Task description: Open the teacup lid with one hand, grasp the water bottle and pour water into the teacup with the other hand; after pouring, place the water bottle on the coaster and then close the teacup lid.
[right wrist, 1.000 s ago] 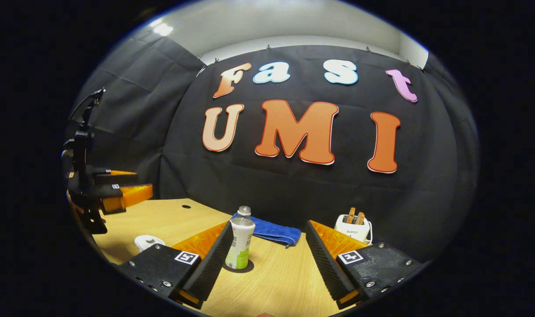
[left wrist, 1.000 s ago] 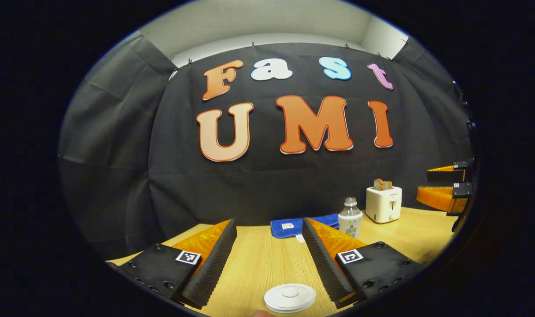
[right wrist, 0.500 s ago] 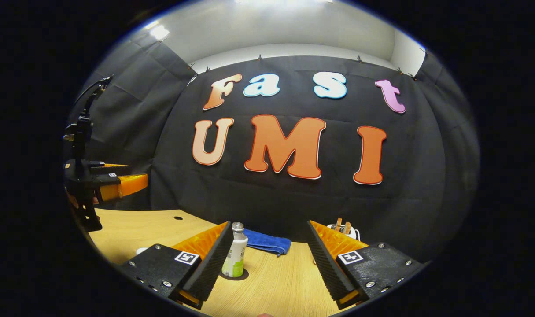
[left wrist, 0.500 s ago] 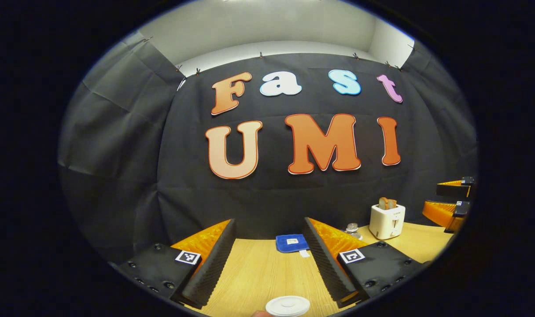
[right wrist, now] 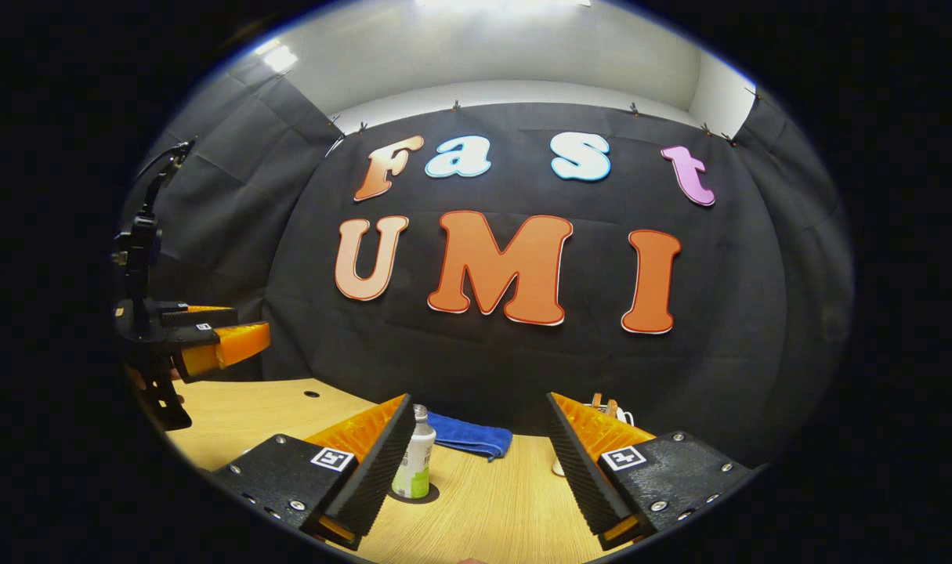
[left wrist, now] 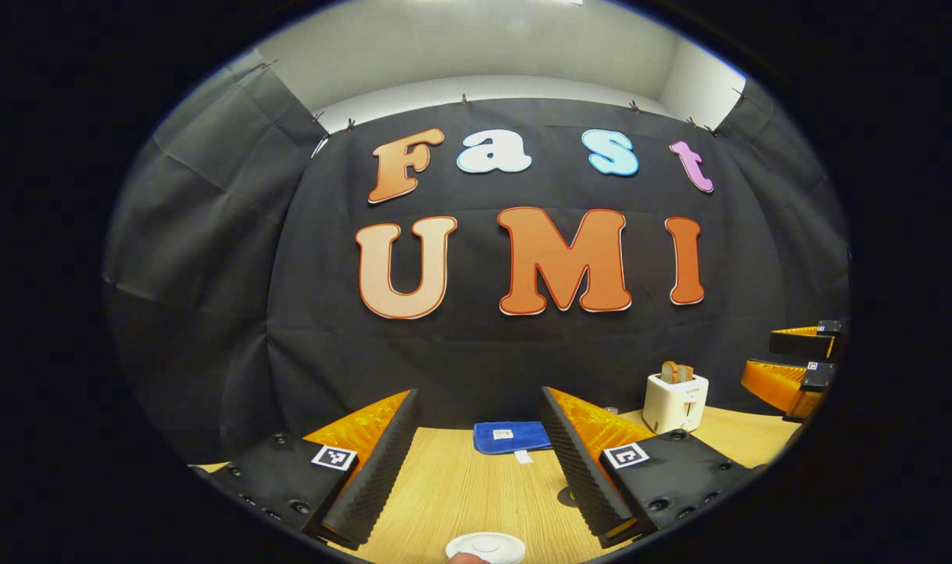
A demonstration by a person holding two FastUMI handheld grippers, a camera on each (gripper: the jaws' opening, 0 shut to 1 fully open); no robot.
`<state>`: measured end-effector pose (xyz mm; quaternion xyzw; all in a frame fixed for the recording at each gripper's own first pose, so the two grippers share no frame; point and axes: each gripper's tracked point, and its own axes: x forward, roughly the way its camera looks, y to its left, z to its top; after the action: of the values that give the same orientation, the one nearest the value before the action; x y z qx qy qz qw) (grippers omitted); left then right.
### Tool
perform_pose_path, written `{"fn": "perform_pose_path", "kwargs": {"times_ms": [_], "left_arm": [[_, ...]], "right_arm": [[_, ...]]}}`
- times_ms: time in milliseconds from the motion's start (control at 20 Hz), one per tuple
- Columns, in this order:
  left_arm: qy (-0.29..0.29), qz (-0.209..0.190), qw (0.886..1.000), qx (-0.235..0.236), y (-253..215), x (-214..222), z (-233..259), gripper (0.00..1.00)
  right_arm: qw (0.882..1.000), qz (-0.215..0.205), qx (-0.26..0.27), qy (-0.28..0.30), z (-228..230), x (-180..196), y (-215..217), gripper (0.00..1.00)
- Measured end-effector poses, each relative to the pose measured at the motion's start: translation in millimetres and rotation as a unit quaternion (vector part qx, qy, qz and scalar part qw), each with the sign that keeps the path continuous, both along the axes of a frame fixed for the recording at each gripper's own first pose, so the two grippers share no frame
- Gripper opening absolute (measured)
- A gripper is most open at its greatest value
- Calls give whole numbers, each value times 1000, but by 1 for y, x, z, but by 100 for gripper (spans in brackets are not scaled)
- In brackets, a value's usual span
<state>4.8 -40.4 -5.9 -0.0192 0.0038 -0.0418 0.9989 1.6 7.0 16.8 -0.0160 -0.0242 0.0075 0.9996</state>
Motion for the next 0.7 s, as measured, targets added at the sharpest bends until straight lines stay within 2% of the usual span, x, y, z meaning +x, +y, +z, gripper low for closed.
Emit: {"fn": "perform_pose_path", "kwargs": {"times_ms": [300,350,400,550,650,700], "left_arm": [[4,0,1000,3,1,4,-4,99],[4,2,1000,11,1,4,-6,95],[4,5,1000,14,-1,4,-7,98],[1,4,1000,4,1,4,-5,99],[-4,10,1000,4,4,2,-2,94],[-4,12,1000,5,2,2,-3,98]], "right_arm": [[1000,5,11,4,0,0,3,99],[1000,7,13,5,0,1,4,98],[1000,7,14,5,0,3,3,99],[1000,5,8,2,3,5,2,99],[1000,8,7,2,3,5,4,99],[1000,9,7,3,2,6,4,99]]}}
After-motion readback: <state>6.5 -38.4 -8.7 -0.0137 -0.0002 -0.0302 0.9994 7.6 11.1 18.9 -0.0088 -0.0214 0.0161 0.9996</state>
